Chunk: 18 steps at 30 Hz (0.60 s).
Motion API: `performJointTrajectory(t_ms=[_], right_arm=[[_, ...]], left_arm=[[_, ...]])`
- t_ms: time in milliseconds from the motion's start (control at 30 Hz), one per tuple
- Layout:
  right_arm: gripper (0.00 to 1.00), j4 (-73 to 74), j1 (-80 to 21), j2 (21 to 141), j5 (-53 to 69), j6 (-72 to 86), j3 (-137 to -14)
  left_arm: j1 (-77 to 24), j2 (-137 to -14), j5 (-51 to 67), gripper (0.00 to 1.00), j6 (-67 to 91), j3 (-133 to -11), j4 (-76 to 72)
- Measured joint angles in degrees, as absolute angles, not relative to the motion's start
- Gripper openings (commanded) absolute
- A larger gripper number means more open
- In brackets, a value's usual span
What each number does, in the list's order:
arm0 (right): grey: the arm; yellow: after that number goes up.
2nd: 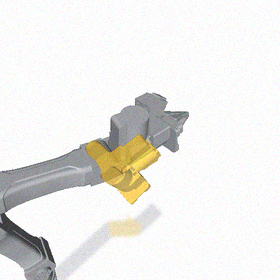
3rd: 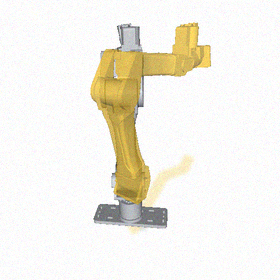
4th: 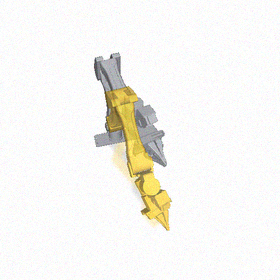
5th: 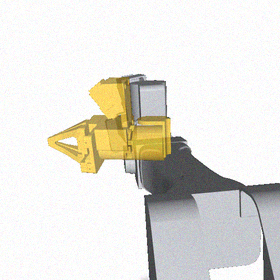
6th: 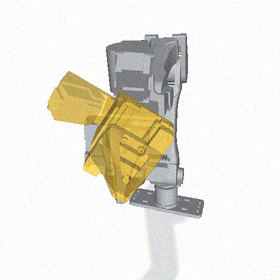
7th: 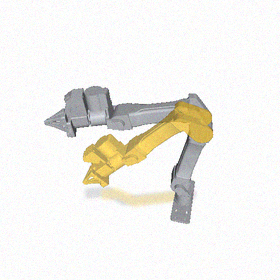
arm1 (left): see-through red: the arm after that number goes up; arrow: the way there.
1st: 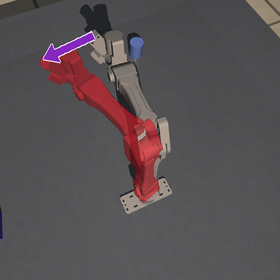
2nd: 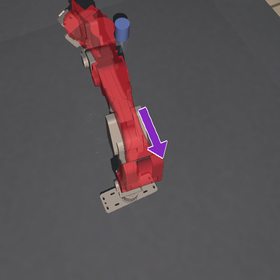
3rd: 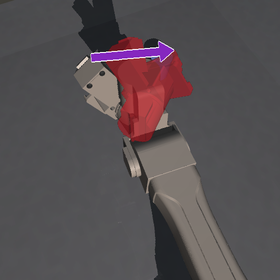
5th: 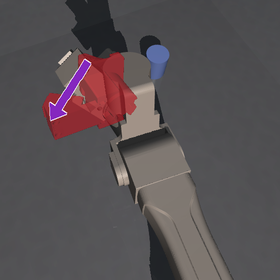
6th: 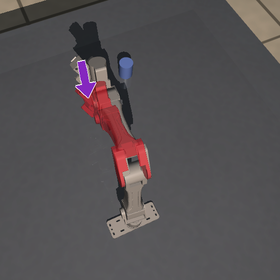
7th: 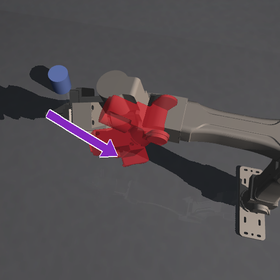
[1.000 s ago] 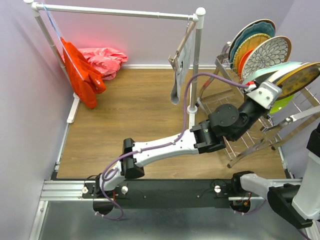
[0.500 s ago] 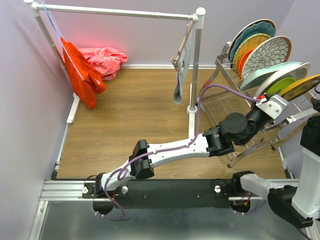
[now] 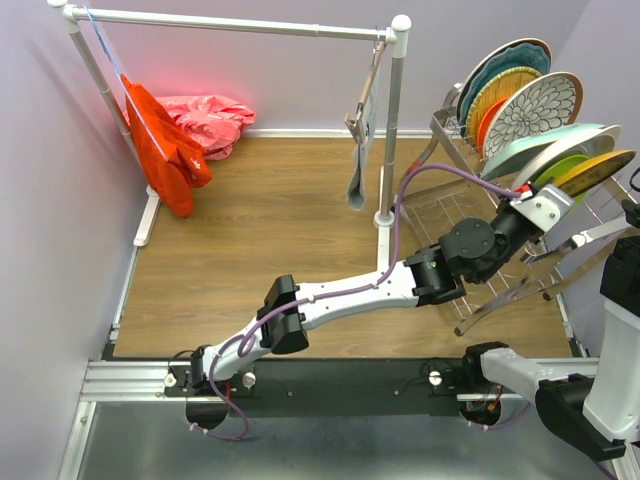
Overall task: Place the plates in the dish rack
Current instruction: Insert the plate into the dish rack
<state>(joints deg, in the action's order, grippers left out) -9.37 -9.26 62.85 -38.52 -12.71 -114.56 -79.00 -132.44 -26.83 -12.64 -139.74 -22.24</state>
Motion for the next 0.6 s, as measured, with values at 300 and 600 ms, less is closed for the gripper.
performJointTrajectory(t_ms=[300,600], right_arm=[[1.0,-9.4,-9.0,62.6,-38.6,-12.6,-114.1],[1.0,-9.4,-8.9,62.1,-39.0,-12.5,-113.6]], left_arm=[[-78.2,-132.4,-25.1,0.0,-12.6,-138.3,-19.8],[-78.2,-132.4,-23.9,0.0,-12.8,-138.1,-18.3]])
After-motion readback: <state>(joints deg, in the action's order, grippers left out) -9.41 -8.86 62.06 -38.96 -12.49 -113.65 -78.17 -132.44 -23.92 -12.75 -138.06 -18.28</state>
